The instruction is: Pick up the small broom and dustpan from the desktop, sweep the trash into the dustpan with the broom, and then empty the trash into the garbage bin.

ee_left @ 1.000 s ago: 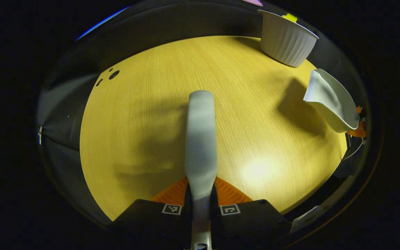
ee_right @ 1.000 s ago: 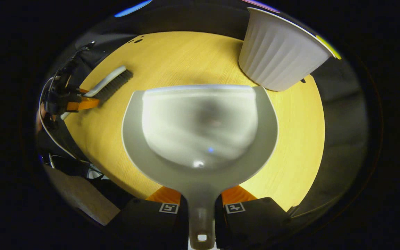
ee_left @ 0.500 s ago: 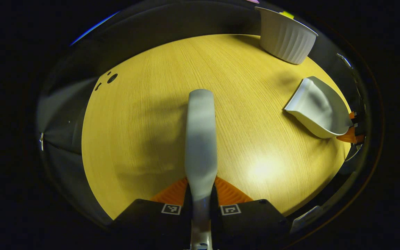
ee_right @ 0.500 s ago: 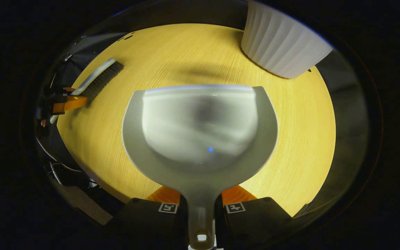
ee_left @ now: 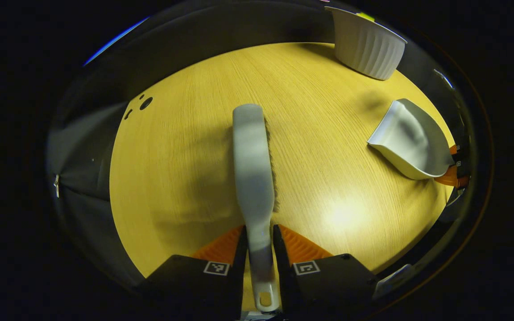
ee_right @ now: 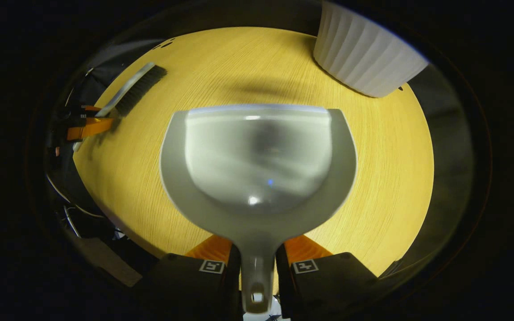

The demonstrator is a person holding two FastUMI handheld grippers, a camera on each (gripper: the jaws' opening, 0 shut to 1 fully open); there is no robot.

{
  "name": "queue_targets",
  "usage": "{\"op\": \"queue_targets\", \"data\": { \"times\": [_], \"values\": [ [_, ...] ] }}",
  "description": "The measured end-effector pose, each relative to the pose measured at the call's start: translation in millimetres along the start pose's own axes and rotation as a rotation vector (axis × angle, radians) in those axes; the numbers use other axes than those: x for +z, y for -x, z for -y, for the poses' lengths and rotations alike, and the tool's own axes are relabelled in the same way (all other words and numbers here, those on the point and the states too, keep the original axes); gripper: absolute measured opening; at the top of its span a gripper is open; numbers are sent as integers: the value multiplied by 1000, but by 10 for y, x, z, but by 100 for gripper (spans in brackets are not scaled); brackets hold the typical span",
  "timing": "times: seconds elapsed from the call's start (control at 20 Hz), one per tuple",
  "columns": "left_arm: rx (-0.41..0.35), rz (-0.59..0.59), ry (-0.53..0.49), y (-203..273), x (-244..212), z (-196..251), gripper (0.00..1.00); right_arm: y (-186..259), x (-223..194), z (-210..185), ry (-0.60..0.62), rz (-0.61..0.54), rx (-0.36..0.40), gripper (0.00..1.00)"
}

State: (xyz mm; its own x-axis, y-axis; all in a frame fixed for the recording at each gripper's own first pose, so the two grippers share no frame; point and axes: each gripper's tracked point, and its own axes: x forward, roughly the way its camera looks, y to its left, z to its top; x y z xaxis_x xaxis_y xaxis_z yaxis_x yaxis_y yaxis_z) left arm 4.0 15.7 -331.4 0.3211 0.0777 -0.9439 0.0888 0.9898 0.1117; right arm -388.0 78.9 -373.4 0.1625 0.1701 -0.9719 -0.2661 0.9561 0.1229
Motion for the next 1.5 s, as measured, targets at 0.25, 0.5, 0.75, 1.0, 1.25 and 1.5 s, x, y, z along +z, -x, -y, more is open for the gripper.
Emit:
{"op": "queue_targets", "data": {
  "times": [0.25,0.5,0.75,1.0,1.25,1.5],
  "values": [
    [13,23,-8,145,-9,0,40,165,2,-18,-31,14,23,41],
    [20,91,-17,503,53,2,40,678,118,-36,-65,100,76,40],
    [-13,283,49,1068,404,67,41,1220,473,-59,-57,290,90,36],
    [-22,555,105,1693,802,142,35,1714,929,-213,12,552,91,36],
    [5,746,178,2235,982,155,41,2159,1351,-386,56,792,98,36],
    [30,847,256,2593,1049,134,41,2348,1583,-462,170,916,65,36]
  ]
}}
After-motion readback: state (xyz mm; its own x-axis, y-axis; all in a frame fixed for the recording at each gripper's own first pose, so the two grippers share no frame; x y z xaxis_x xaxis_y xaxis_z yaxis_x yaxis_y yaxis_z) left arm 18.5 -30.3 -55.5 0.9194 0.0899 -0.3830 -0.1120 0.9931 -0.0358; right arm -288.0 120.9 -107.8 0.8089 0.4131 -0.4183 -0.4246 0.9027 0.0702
